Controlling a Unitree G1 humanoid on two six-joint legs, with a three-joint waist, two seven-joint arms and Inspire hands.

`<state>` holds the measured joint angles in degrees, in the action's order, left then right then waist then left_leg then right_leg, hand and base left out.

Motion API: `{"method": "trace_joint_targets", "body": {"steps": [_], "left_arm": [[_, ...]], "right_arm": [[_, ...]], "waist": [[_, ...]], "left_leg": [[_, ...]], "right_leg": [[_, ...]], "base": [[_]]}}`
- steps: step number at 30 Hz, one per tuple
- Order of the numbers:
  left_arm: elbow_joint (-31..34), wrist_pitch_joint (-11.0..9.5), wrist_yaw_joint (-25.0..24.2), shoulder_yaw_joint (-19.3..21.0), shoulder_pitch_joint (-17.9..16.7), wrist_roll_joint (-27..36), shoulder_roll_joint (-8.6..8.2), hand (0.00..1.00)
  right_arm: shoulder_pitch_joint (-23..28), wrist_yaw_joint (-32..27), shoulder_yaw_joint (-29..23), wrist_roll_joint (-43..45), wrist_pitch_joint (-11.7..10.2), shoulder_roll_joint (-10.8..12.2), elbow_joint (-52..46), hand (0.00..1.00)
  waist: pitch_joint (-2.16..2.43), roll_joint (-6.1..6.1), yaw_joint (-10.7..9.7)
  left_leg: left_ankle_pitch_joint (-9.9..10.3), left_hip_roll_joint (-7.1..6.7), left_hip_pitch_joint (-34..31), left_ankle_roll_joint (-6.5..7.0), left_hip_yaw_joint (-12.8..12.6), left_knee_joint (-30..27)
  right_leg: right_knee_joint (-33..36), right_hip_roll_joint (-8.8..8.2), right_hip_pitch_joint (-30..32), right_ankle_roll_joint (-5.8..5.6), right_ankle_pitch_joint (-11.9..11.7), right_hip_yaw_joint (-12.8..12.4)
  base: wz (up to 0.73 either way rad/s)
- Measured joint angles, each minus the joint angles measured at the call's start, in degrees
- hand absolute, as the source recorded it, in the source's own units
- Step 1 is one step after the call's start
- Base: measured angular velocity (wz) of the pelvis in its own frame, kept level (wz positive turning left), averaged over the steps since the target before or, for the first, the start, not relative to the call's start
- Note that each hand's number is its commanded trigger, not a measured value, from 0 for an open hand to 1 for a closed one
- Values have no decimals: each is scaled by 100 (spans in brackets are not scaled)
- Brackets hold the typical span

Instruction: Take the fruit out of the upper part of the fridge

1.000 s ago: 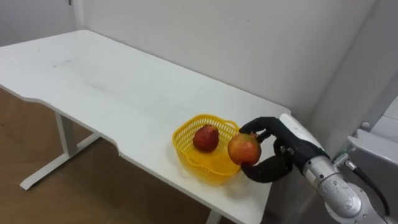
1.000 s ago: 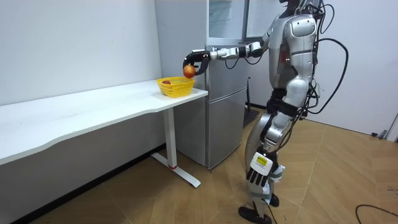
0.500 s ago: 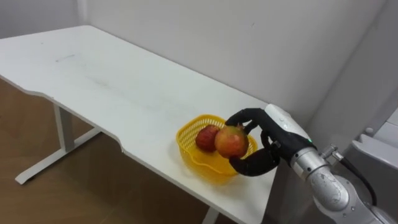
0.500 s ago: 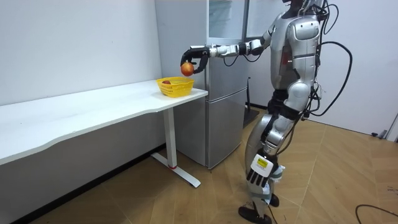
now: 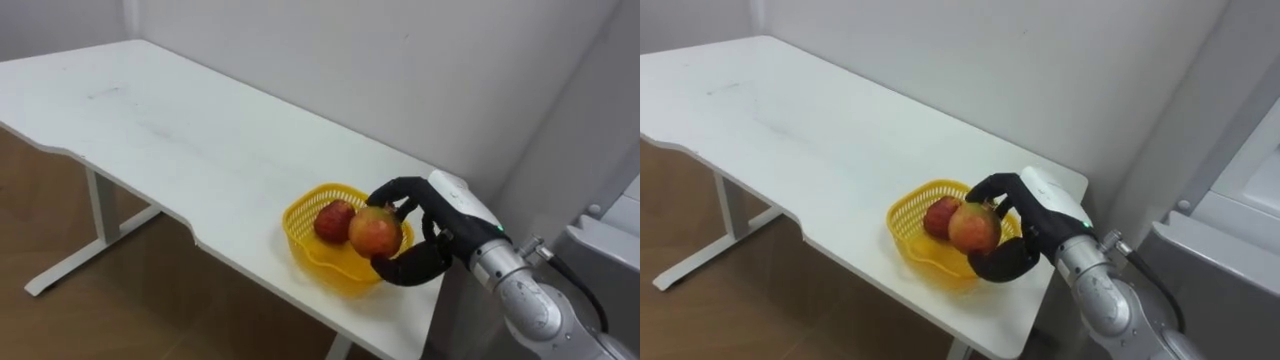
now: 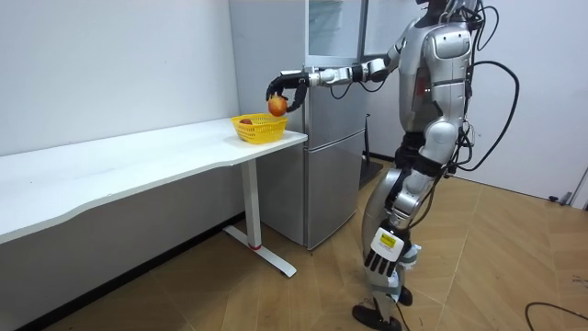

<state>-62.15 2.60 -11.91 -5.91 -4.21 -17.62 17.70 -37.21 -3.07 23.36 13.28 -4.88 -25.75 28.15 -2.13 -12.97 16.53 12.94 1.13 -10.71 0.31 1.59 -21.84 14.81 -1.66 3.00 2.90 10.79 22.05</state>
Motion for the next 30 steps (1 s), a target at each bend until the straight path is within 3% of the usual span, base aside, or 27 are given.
{"method": "trace_joint_targets", "body": {"steps": [30], "left_arm": [[13, 0, -1, -127, -60, 0, 15, 0]], "right_arm": [[-1, -1, -1, -26, 82, -3, 42, 0]], "waist": [[0, -12, -29]], "left_leg": [[71, 6, -105, 43, 1, -189]], "right_leg": [[7, 4, 10, -9, 4, 1]], "base": [[0]]}}
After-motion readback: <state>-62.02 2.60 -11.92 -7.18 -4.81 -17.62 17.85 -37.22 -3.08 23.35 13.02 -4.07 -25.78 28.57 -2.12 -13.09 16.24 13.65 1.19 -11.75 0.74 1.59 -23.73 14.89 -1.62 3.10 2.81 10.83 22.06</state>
